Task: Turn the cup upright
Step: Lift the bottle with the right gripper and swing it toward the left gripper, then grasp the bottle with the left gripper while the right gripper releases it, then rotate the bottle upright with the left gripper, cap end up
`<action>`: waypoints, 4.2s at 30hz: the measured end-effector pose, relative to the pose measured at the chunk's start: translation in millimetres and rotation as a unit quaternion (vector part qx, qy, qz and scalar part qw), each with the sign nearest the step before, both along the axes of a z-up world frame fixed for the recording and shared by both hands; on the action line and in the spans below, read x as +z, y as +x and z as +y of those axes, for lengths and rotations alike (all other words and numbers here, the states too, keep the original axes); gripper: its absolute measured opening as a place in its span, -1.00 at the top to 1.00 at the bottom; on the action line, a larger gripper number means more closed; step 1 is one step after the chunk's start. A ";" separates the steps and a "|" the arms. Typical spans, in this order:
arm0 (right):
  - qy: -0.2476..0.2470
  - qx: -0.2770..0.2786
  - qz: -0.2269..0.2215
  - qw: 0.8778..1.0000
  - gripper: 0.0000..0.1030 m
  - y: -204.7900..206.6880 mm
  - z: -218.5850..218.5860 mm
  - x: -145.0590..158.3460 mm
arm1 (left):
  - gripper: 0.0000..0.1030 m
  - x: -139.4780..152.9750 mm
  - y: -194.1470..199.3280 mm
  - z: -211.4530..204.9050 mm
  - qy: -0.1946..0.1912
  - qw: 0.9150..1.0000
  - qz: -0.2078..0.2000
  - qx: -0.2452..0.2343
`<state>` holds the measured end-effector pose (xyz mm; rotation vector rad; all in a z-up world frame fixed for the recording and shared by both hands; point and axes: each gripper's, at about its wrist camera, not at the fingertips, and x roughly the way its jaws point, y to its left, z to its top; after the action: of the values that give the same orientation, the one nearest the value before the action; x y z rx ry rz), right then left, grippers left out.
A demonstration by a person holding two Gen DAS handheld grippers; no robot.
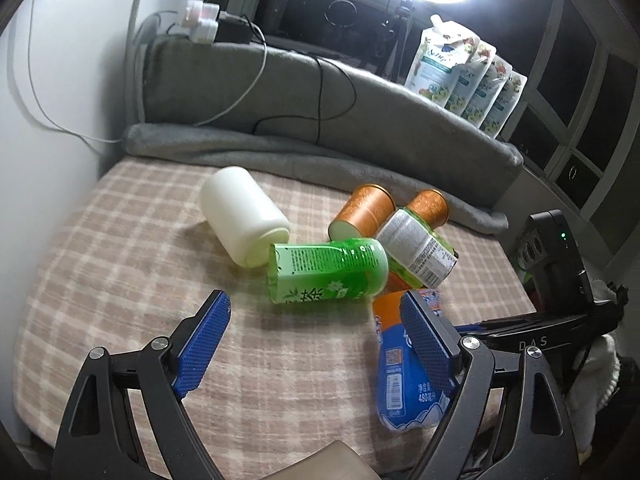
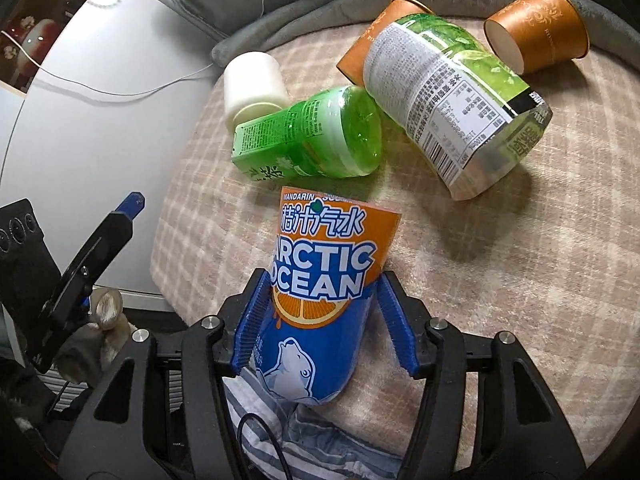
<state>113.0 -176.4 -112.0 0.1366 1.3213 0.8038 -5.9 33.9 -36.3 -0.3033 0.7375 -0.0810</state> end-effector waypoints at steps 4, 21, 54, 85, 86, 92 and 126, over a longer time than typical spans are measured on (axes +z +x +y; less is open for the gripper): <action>-0.001 0.001 -0.002 1.000 -0.20 0.7 -0.3 -0.1 | -0.68 -5.1 5.9 -1.7 -0.012 1.000 0.015 -0.008; 0.012 -0.107 -0.122 0.987 -0.42 -39.9 -76.6 29.8 | -0.65 -37.8 54.3 -38.6 -0.104 0.979 0.131 -0.112; 0.021 -0.190 -0.100 0.976 -0.43 -45.2 -130.5 17.2 | -0.15 -65.0 86.8 -60.1 -0.120 0.966 0.187 -0.133; 0.021 -0.198 -0.114 0.973 -0.43 -47.5 -129.1 23.5 | -0.13 -12.3 52.8 -89.2 -0.014 0.989 0.052 -0.138; 0.021 -0.198 -0.114 0.973 -0.43 -47.4 -129.3 23.3 | -0.13 -11.8 52.4 -89.8 -0.011 0.989 0.049 -0.138; 0.021 -0.199 -0.112 0.973 -0.42 -47.4 -129.8 23.1 | -0.13 -9.4 50.0 -96.2 0.014 0.990 0.032 -0.135; 0.006 -0.209 -0.146 0.967 -0.43 -58.1 -126.8 35.6 | -0.12 -12.1 22.4 -108.3 0.056 0.989 -0.003 -0.140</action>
<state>54.9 -303.2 -76.4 0.2861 0.9631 0.4504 16.5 -74.4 -48.3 -0.0909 0.7719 -0.3062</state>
